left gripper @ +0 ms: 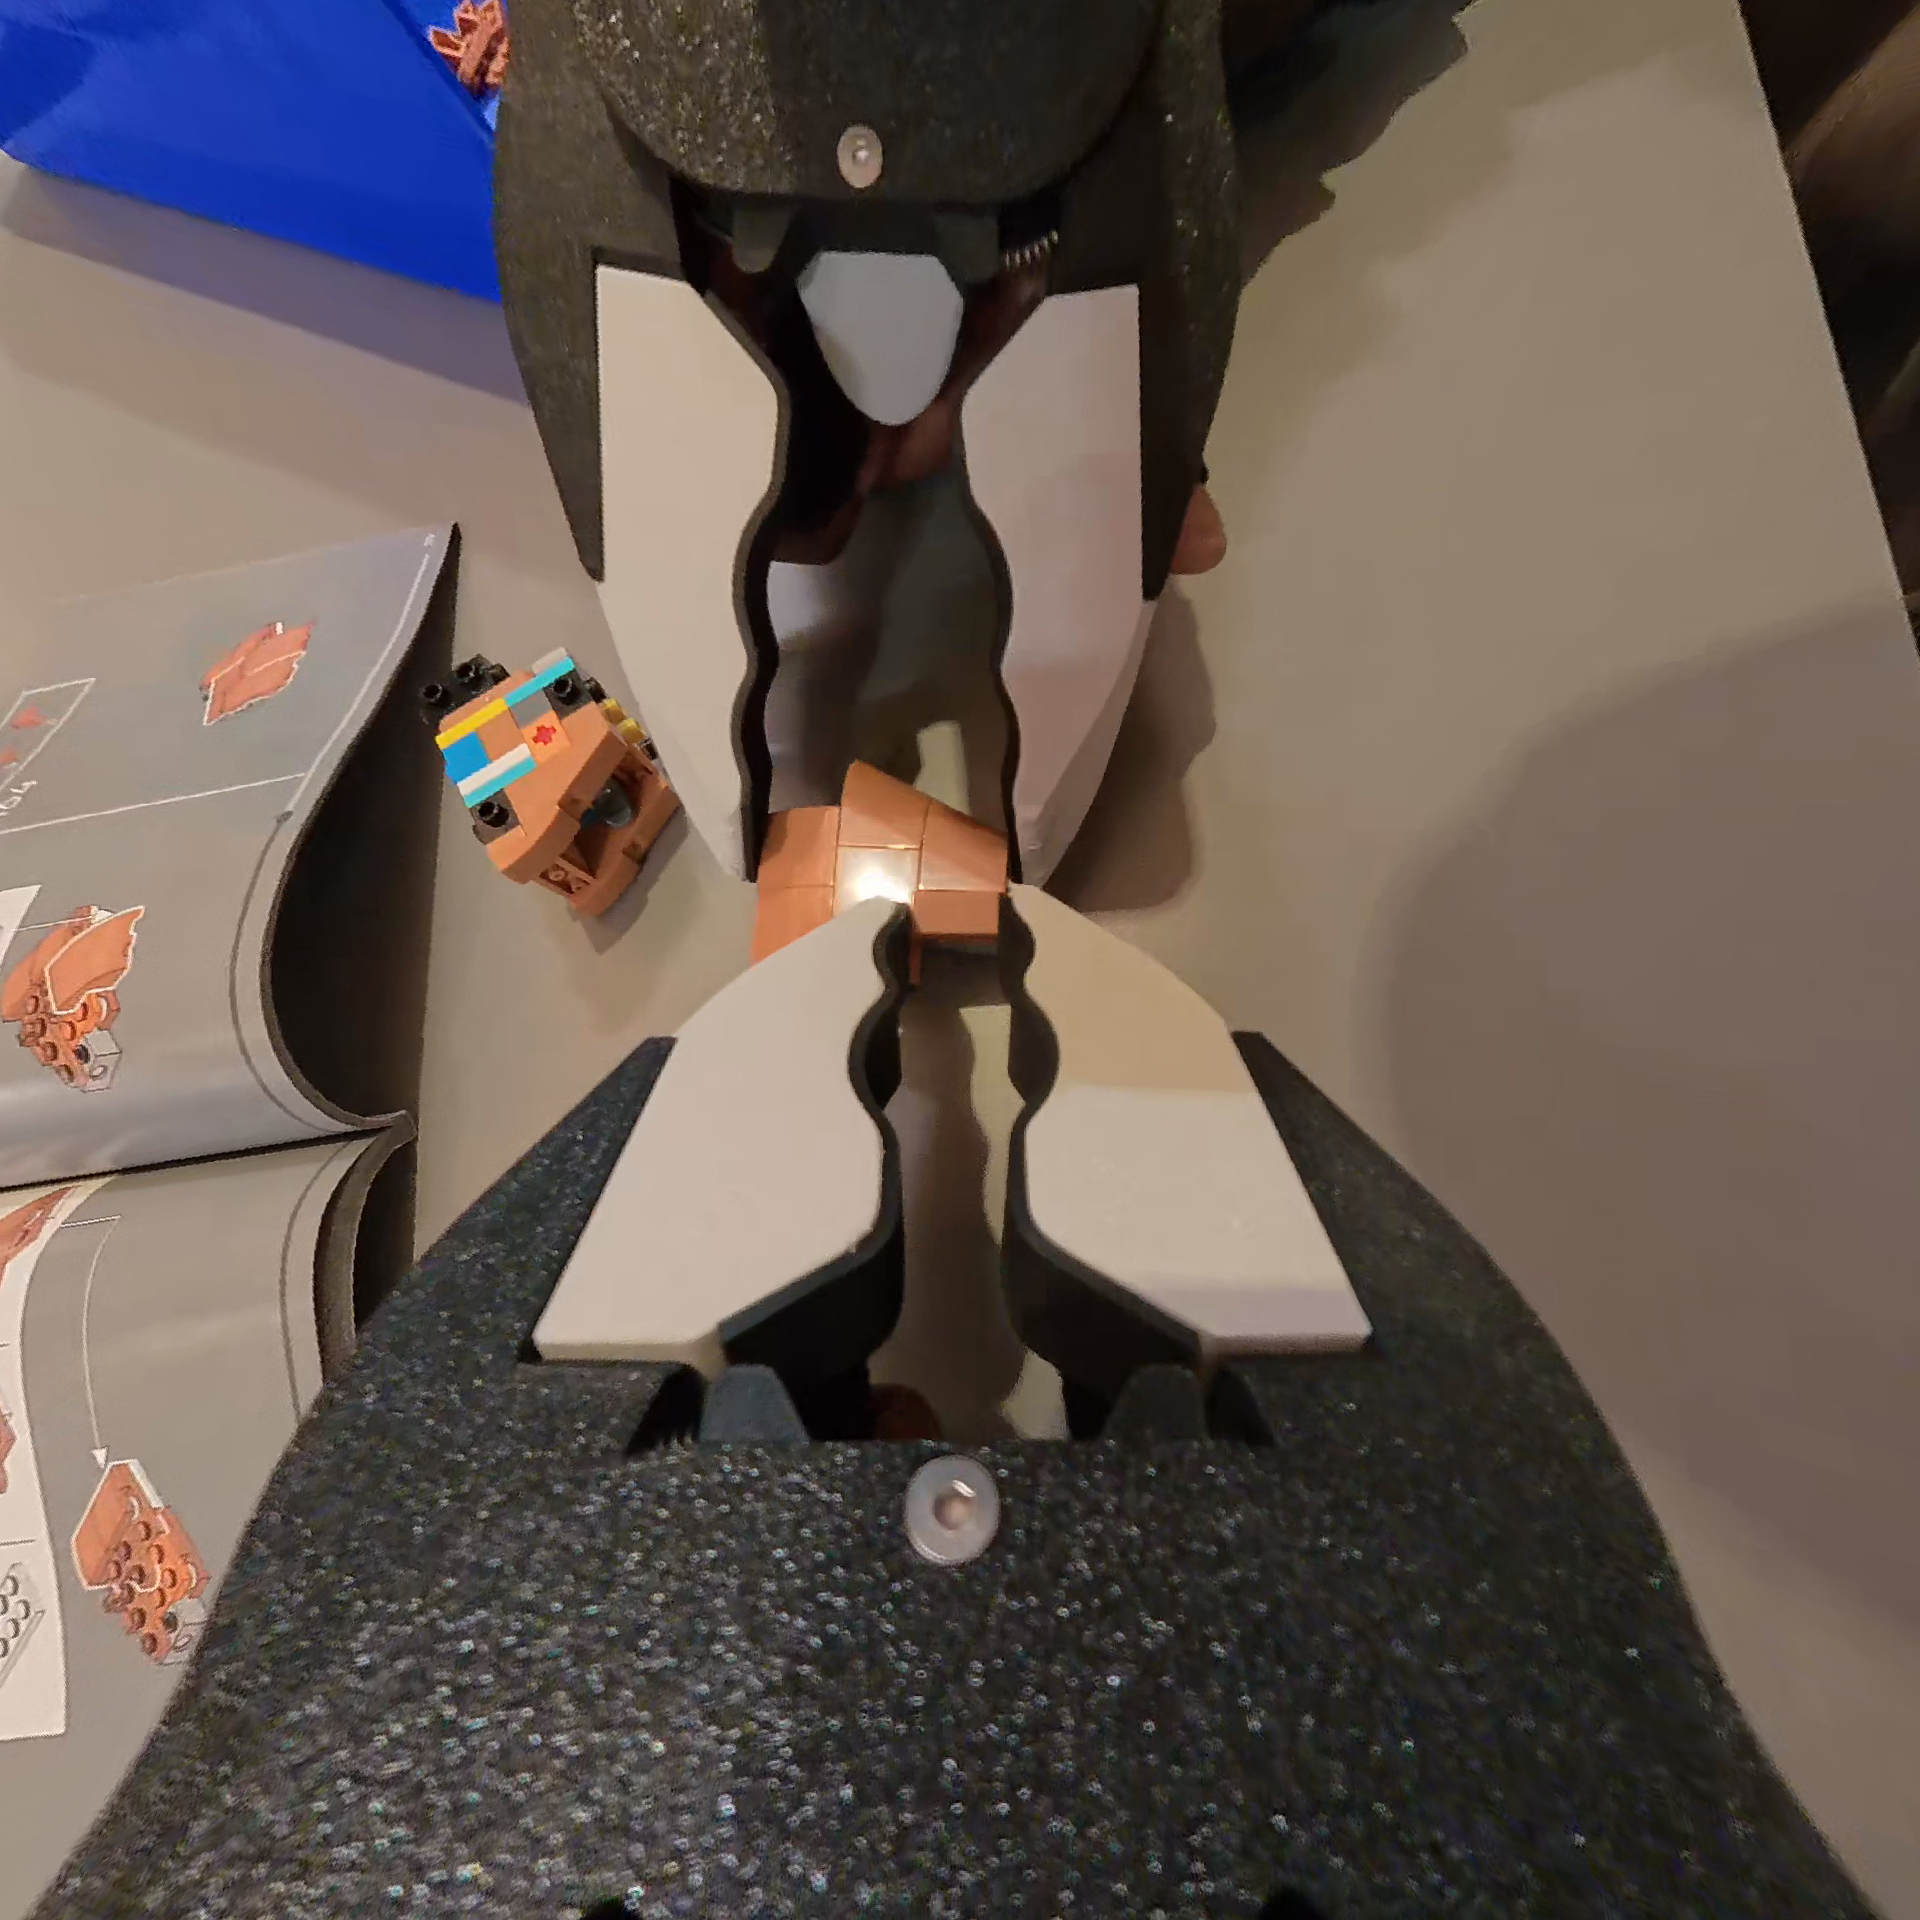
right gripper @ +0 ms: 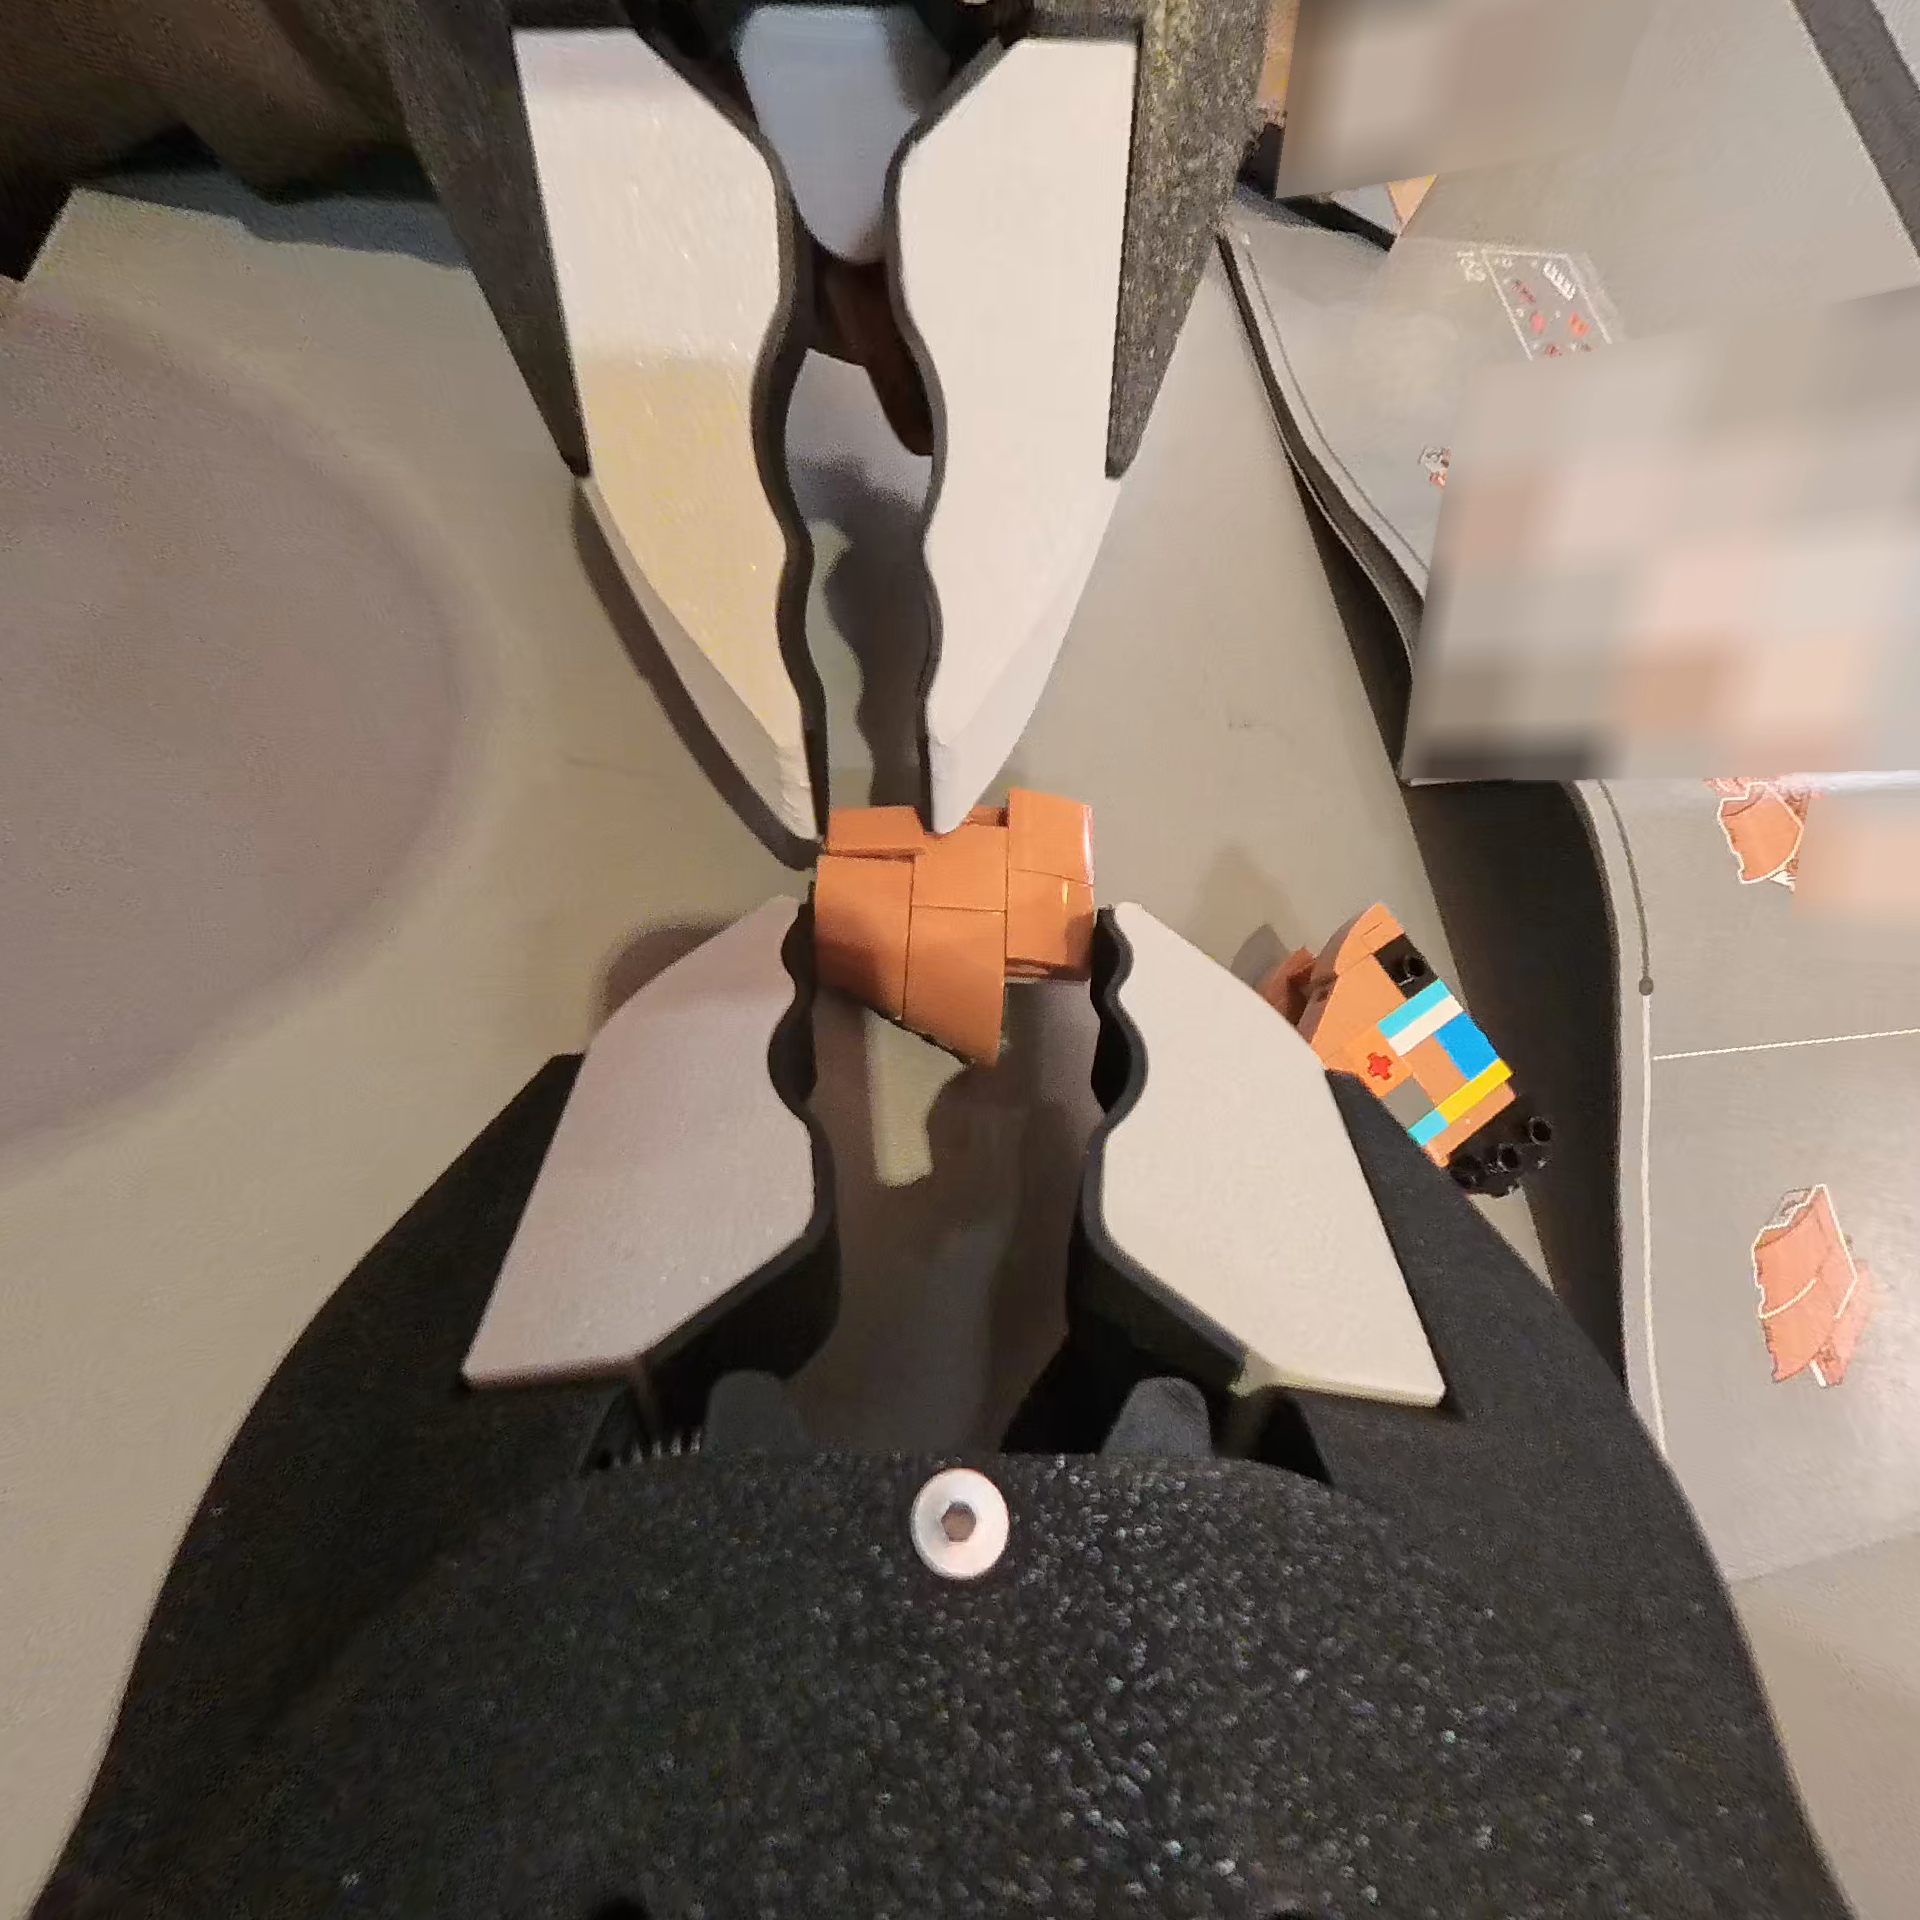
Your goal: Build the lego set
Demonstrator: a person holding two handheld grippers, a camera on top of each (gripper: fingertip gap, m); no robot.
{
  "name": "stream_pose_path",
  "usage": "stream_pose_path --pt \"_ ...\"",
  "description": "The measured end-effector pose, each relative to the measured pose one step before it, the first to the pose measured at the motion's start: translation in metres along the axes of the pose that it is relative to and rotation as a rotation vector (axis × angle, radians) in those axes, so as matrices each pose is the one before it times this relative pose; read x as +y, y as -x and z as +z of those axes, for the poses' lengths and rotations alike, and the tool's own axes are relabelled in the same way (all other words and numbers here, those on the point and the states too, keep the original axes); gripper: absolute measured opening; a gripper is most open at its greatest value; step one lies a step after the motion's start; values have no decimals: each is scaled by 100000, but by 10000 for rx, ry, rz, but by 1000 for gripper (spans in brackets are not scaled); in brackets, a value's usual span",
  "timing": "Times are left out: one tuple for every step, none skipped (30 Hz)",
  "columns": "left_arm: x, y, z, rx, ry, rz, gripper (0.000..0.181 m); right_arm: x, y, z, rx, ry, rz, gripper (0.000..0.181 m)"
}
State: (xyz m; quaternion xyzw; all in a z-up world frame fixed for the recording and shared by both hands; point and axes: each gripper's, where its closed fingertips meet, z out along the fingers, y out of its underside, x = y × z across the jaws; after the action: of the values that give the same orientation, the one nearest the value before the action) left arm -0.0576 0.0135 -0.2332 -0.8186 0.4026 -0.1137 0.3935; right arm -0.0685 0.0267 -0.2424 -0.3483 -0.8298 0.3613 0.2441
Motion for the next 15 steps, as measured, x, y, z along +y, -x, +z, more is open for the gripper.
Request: stream_pose_path --pt "-11 -68 -25 30 0 15 16 -44 -2 -7 1 -32 -5 51" --pt "9 -56 1 30 0 7 16 -26 31 -6 -14 -15 -27 51" --pt "6 -26 4 14 -4 1 16 -16 13 -6 3 -17 -33 51" --pt "0 -5 -2 17 -10 -15 16 -4 13 4 8 -7 -27 51" --pt "-20 3 0 6 -15 -16 16 -22 12 -10 -1 -16 -20 51" --pt "-55 29 -17 -15 -28 -11 16 -27 5 -9 4 -24 -12 51" --pt "-20 45 -12 -29 -8 -2 16 -14 -1 -9 2 -12 6 51" --pt "-25 43 -6 -33 -3 6 16 -24 3 -21 -9 -24 7 51" --pt "-30 -4 -7 -2 -10 7 16 -28 -2 -19 -4 -27 8 51" --pt "-20 -3 -17 -2 -10 9 16 -9 -33 -21 17 -22 10 51" --pt "-17 -18 -6 3 -9 8 16 -22 -14 -32 11 -28 2 51" --pt "-34 -15 -4 4 -13 3 16 -31 7 -30 2 -34 -7 51" --pt "-40 -39 -13 15 -10 7 16 -26 -8 -37 3 -37 -5 51" --pt "-88 -26 -33 7 -27 13 16 -44 5 -41 -1 -48 0 51" --pt "-112 -61 -42 25 -33 13 16 -63 -3 -65 2 -63 1 51"
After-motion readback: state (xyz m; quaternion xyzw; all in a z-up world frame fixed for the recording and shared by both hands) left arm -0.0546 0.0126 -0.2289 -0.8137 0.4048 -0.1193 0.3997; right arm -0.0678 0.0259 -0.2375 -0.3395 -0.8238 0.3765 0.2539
